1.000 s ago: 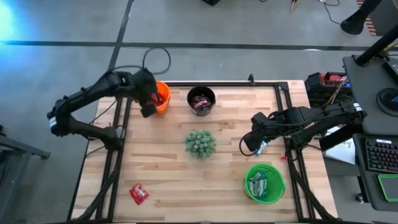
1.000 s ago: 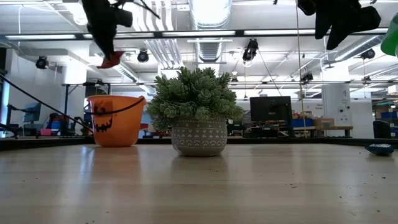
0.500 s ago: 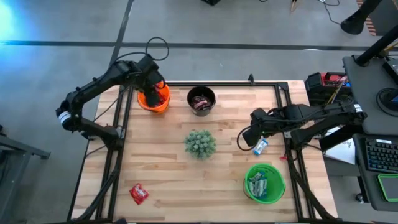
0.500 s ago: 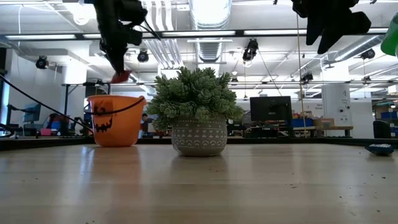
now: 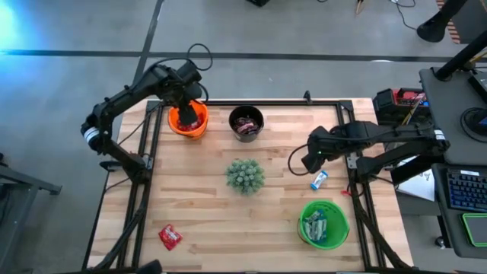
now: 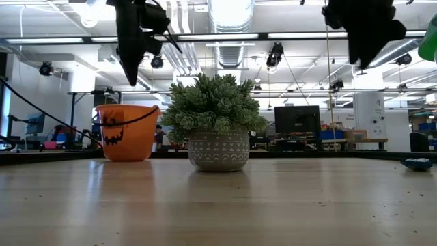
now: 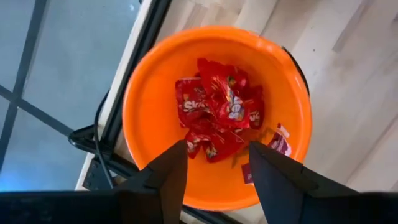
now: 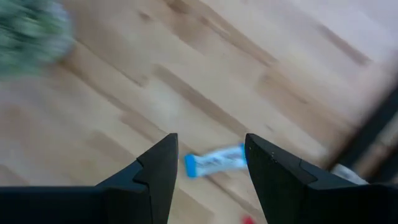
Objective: Sort candy
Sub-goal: Put the blue chocolate into the green bucket
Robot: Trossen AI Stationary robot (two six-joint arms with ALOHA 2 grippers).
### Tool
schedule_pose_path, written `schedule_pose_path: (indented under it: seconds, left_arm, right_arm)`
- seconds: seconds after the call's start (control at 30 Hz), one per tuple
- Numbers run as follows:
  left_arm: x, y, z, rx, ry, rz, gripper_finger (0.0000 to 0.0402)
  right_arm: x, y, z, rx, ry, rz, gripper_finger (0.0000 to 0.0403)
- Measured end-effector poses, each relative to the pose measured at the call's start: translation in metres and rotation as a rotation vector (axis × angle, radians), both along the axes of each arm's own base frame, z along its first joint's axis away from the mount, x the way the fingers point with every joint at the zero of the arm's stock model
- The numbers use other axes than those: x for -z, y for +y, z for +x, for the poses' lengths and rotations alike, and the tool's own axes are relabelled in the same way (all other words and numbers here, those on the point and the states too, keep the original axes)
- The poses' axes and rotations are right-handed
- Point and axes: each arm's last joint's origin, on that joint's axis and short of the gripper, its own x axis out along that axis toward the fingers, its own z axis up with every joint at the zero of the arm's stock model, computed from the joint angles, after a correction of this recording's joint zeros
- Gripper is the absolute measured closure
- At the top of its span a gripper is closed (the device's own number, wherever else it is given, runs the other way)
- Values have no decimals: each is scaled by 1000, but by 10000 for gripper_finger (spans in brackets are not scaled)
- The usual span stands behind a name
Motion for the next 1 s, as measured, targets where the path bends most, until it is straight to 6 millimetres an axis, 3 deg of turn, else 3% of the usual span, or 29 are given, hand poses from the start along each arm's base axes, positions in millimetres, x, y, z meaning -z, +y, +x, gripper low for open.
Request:
schedule_pose_path:
  seconds: [0.2, 0.37, 0.57, 0.83, 1.0]
  left_arm:
    - [0, -5, -4, -13, -30, -29, 247]
    - [-7, -10, -9, -12, -64, -25, 247]
    - [-20, -19, -19, 7, -108, 20, 247]
    - [-42, -33, -35, 23, -206, 112, 247]
    - [-53, -40, -43, 50, -255, 171, 247]
  right_arm:
    - [3, -7, -14, 56, 146, 15, 225]
    - [9, -4, -16, 269, 150, 134, 225]
    - [25, -2, -11, 487, 138, 180, 225]
    - [48, 2, -1, 617, 163, 306, 225]
    - [66, 2, -4, 753, 210, 286, 225]
